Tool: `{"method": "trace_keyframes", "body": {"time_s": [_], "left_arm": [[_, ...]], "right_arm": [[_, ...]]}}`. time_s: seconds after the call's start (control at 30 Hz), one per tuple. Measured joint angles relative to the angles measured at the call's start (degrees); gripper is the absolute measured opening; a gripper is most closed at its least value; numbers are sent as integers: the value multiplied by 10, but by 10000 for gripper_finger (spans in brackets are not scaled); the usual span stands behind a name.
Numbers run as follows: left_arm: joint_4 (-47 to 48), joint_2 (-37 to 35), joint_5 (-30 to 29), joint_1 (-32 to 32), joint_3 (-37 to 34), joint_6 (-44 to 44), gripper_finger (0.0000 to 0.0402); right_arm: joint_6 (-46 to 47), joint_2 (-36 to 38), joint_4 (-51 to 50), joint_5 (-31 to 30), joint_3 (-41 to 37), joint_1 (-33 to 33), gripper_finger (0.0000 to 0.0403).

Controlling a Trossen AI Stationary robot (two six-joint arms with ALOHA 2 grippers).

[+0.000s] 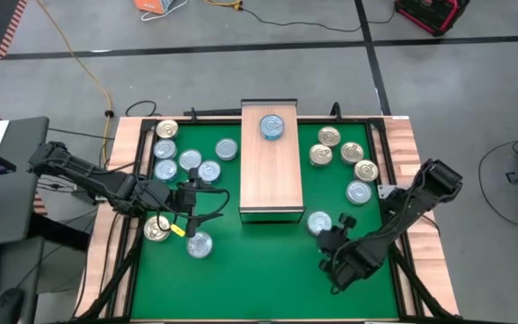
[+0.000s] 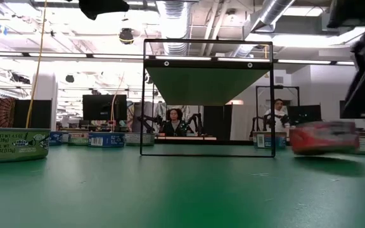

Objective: Stack canned seafood by type on shelf
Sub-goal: Stack the red tuna can on top of the light blue tuna can on the shelf

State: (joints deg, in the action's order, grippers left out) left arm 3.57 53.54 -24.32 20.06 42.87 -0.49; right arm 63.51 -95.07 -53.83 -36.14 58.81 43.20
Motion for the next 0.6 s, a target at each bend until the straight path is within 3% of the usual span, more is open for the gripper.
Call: {"method": "trace_keyframes", "body": {"time_s": [0.17, 0.3, 0.5, 0.6], "left_arm": [[0, 0, 0, 0, 0, 0, 288], [2, 0, 0, 0, 0, -2, 288], [6, 0, 0, 0, 0, 2, 288], [6, 0, 0, 0, 0, 2, 288]], "right_arm": [[-80, -10, 7, 25, 0, -33, 217], [-23, 6, -70, 19, -1, -59, 260], [-9, 44, -59, 31, -23, -69, 250], [43, 34, -87, 10, -35, -68, 230]]}}
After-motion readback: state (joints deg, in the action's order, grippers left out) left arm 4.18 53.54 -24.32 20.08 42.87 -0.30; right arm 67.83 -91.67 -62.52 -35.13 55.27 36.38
